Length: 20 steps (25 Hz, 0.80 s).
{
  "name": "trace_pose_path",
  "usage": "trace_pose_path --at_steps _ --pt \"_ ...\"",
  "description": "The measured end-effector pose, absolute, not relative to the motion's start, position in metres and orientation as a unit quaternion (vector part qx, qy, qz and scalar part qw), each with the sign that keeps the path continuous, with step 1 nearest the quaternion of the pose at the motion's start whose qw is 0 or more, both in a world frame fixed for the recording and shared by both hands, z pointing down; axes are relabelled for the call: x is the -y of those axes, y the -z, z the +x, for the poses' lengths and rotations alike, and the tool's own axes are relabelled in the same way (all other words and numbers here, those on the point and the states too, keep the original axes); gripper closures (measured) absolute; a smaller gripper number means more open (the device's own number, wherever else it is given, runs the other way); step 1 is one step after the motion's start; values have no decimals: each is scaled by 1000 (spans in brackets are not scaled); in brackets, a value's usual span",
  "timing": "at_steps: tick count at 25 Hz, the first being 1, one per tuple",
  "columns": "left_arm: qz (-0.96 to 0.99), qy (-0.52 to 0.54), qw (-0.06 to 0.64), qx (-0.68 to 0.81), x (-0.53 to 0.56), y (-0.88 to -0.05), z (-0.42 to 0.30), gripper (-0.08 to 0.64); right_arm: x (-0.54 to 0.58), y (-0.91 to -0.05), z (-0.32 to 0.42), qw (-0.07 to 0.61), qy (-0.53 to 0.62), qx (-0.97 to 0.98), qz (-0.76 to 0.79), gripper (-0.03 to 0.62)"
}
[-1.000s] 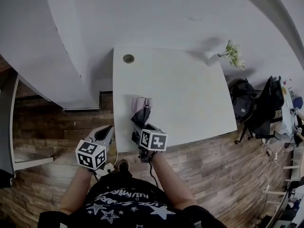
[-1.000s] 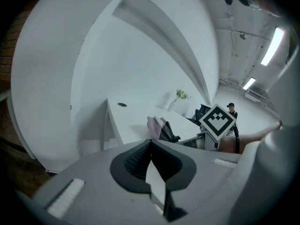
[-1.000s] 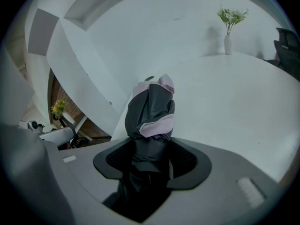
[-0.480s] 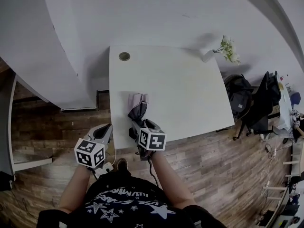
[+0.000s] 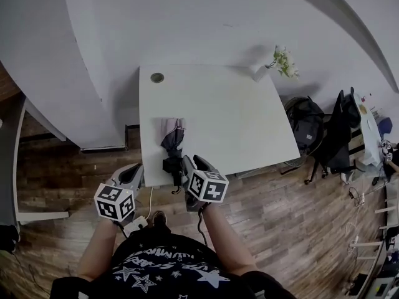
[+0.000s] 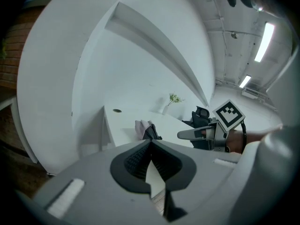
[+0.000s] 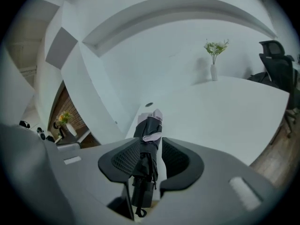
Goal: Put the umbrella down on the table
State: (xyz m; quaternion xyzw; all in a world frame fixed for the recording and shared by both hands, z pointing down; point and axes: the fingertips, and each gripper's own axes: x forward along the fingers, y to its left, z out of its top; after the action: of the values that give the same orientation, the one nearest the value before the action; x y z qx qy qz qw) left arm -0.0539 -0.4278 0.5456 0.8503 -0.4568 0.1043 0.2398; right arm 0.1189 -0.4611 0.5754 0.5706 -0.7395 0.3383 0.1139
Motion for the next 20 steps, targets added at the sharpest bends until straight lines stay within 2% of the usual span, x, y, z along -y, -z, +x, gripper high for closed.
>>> trace_pose_path --at_steps 2,8,20 --pt "850 -98 236 460 419 -539 -51 557 453 -565 121 96 -337 747 565 449" --pt "851 -87 227 466 389 -520 -42 555 426 -536 131 87 -307 760 566 577" --pt "851 -77 216 472 326 -506 -31 557 363 -511 136 64 -295 790 534 580"
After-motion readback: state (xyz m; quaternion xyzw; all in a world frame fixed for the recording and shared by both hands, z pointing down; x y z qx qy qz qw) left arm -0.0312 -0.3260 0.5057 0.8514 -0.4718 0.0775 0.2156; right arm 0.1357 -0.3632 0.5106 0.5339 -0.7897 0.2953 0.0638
